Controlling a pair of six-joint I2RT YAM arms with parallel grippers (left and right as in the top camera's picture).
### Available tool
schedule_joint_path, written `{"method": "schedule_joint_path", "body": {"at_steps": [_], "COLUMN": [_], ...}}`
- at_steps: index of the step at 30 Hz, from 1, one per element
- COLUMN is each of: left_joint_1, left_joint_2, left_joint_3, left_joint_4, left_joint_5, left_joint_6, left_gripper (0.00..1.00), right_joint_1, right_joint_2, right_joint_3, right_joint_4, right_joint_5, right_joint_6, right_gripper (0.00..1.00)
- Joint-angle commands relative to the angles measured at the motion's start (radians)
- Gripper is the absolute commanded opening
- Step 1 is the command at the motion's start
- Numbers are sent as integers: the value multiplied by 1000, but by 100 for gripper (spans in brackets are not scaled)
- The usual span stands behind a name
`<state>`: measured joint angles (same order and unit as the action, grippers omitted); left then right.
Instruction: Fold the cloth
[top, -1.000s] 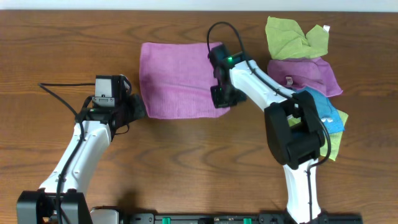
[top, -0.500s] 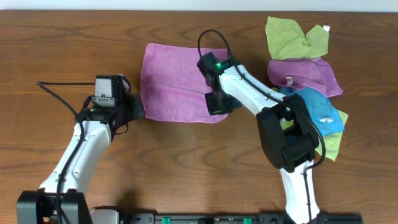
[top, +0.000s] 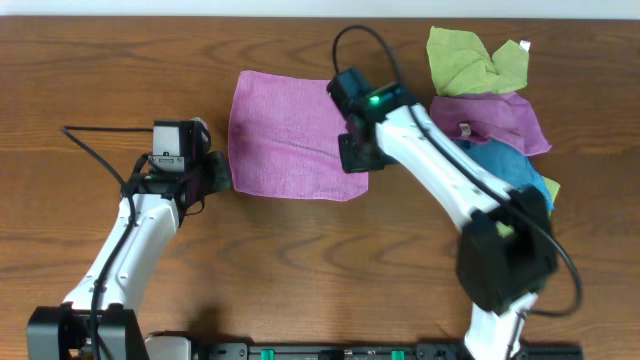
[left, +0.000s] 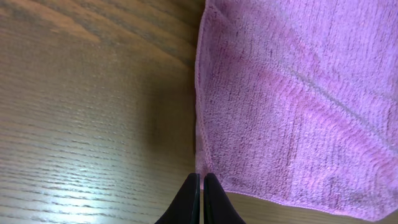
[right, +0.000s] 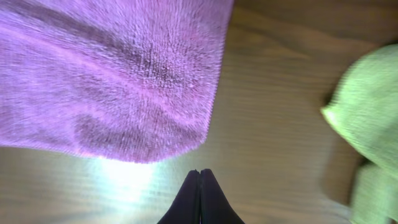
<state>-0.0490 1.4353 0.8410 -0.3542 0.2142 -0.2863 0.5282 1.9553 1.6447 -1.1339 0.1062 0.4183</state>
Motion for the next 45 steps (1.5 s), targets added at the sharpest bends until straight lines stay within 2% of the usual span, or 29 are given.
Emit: {"method": "schedule_joint_path", "body": {"at_steps": [1, 3, 5, 7, 9, 10, 13, 14, 19, 25, 33, 38, 45], "left_joint_1": [4, 11, 26, 42, 48, 49, 49, 48, 48, 48, 48, 47, 47], "left_joint_2": [13, 25, 44, 80, 108, 119, 140, 142, 142, 142, 171, 196, 227], "left_joint_3": [-2, -2, -2, -2, -2, -2, -2, -2, -2, -2, -2, -2, -2], "left_joint_4": [8, 12, 10, 10, 11, 11, 13, 15, 27, 18, 52, 67, 79], "left_joint_5": [-50, -59, -17, 52, 90, 103, 152, 174, 220, 240, 193, 232, 232], "left_joint_6": [37, 43, 43, 43, 44, 44, 48, 48, 56, 81, 105, 103, 97], "left_gripper": [6, 6, 6, 5, 6, 5, 7, 11, 32, 38, 36, 35, 36], "right_joint_1": [4, -5, -15, -25, -36, -44, -74, -89, -173, -265, -283, -286, -285], "right_joint_2": [-24, -26, -26, -26, -26, -26, -26, -26, -26, -26, -25, -25, -23], "right_joint_3": [-2, -18, -42, -79, -110, -124, -158, -166, -189, -287, -409, -477, -543], "right_joint_4": [-43, -72, -77, -56, -24, -10, 16, 23, 47, 160, 298, 399, 587], "right_joint_5": [44, 43, 35, -4, -77, -109, -199, -232, -351, -541, -632, -658, -665], "right_joint_6": [12, 14, 13, 1, -25, -36, -65, -83, -168, -266, -285, -285, -257], "right_gripper": [1, 5, 14, 17, 39, 46, 57, 60, 60, 61, 63, 63, 69]}}
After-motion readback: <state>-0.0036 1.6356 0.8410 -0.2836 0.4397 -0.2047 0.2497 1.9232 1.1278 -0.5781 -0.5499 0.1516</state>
